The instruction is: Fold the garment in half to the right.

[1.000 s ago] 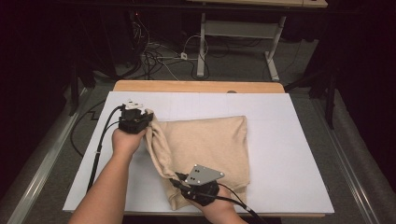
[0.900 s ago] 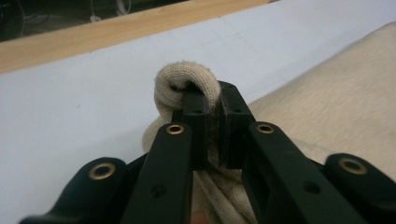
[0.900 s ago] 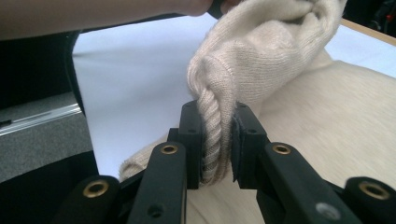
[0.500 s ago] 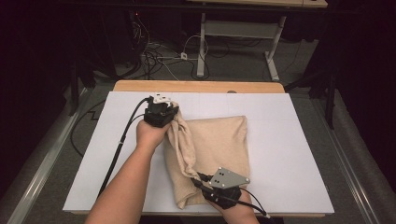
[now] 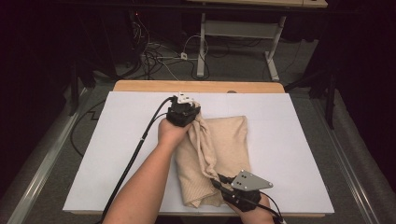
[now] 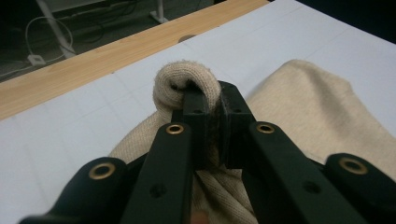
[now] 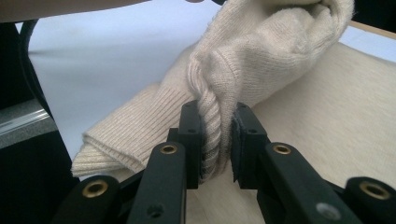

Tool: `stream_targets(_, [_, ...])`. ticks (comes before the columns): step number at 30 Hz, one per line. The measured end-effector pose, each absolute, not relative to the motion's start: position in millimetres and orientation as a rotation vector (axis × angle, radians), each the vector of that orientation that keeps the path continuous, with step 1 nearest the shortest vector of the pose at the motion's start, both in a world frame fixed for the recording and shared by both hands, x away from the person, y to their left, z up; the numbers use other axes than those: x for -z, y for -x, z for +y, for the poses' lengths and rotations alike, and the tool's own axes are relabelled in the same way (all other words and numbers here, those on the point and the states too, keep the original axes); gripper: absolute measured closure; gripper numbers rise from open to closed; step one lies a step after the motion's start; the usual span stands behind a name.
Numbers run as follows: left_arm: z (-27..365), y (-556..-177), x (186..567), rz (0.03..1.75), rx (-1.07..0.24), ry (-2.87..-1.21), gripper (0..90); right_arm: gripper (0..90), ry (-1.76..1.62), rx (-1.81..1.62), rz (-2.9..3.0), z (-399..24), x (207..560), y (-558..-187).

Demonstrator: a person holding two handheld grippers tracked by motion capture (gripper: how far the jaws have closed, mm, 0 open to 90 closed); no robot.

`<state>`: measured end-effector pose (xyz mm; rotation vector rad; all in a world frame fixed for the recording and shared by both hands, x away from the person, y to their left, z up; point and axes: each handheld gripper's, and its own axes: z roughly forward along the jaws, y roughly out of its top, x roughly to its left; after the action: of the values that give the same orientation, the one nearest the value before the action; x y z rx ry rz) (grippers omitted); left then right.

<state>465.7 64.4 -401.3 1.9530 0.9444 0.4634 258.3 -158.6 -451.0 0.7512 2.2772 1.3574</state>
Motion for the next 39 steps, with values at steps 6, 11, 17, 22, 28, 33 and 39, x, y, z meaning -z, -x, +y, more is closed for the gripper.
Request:
stream_targets(6, [40.6,-467.2,405.9,0.908,-0.427,-1.949,81.7,77.2,-0.772,-1.337,2.262,-174.7,451.8,-253.3])
stream_targets(11, [21.3,-469.0,410.5,0.891,-0.396,-1.961,81.6,77.2,-0.793,-1.312,2.25,-188.5,453.5,-249.2])
stream_targets(17, [6.0,-468.8,413.6,0.867,-0.383,-2.0,81.4,77.3,-0.842,-1.311,2.233,-202.9,459.9,-245.7])
stream_targets(22, [11.2,-468.4,410.8,0.881,-0.353,-2.012,75.9,77.2,-0.86,-1.331,2.229,-204.2,465.1,-245.7])
stream_targets(28, [31.6,-462.1,409.3,0.913,-0.34,-1.995,53.0,77.2,-0.87,-1.342,2.229,-203.3,466.3,-246.4])
stream_targets(33, [55.2,-450.7,411.2,0.949,-0.355,-1.976,38.2,77.2,-0.872,-1.341,2.23,-203.5,467.7,-246.8])
stream_targets(39, [84.6,-435.2,418.9,0.995,-0.367,-1.953,22.4,77.1,-0.879,-1.341,2.229,-203.4,469.3,-247.0])
